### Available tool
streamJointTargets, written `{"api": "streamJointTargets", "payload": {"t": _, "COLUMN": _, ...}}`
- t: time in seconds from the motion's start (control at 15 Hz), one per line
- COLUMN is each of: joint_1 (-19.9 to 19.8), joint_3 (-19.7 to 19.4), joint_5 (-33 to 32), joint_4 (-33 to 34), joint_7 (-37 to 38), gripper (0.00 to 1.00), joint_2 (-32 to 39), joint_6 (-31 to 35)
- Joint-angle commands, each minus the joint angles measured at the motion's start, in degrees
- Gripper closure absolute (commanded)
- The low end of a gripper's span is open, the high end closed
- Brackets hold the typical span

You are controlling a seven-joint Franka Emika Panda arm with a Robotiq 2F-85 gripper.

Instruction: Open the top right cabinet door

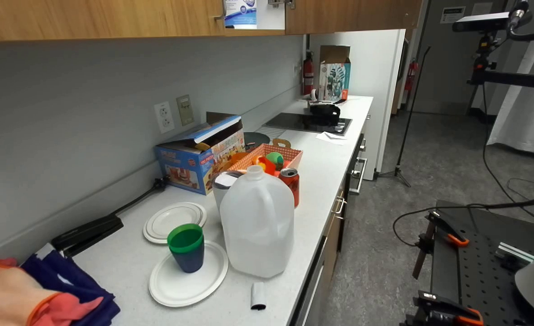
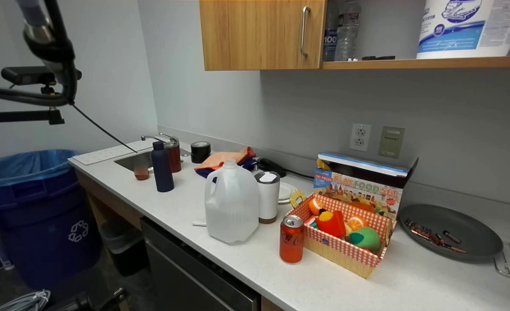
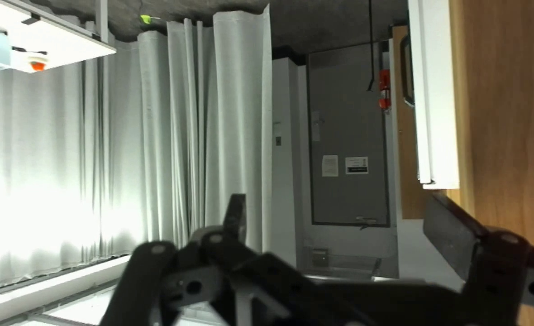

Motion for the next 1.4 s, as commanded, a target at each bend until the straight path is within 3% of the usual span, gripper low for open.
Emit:
{"api": "streamJointTargets", "payload": {"t": 0.0, "joint_1": 1.2, "joint_3": -0.8, "joint_5": -2.3, "joint_4": 3.3, "joint_7": 3.6, "gripper": 0.0, "joint_2": 2.4, "joint_6": -4.3}}
{"api": "streamJointTargets", "payload": {"t": 0.87, "joint_1": 3.8, "joint_3": -2.6, "joint_5": 10.3, "joint_4": 4.7, "joint_7": -3.4, "gripper": 0.0, "joint_2": 2.8, "joint_6": -6.2}}
{"api": "streamJointTargets", "payload": {"t": 0.93, "joint_1": 3.5, "joint_3": -2.7, "joint_5": 10.9, "joint_4": 8.6, "joint_7": -9.3, "gripper": 0.0, "joint_2": 1.0, "joint_6": -7.9}}
{"api": "streamJointTargets", "payload": {"t": 1.33, "joint_1": 4.3, "joint_3": -0.4, "joint_5": 13.8, "joint_4": 17.5, "joint_7": -24.9, "gripper": 0.0, "joint_2": -3.6, "joint_6": -17.8}}
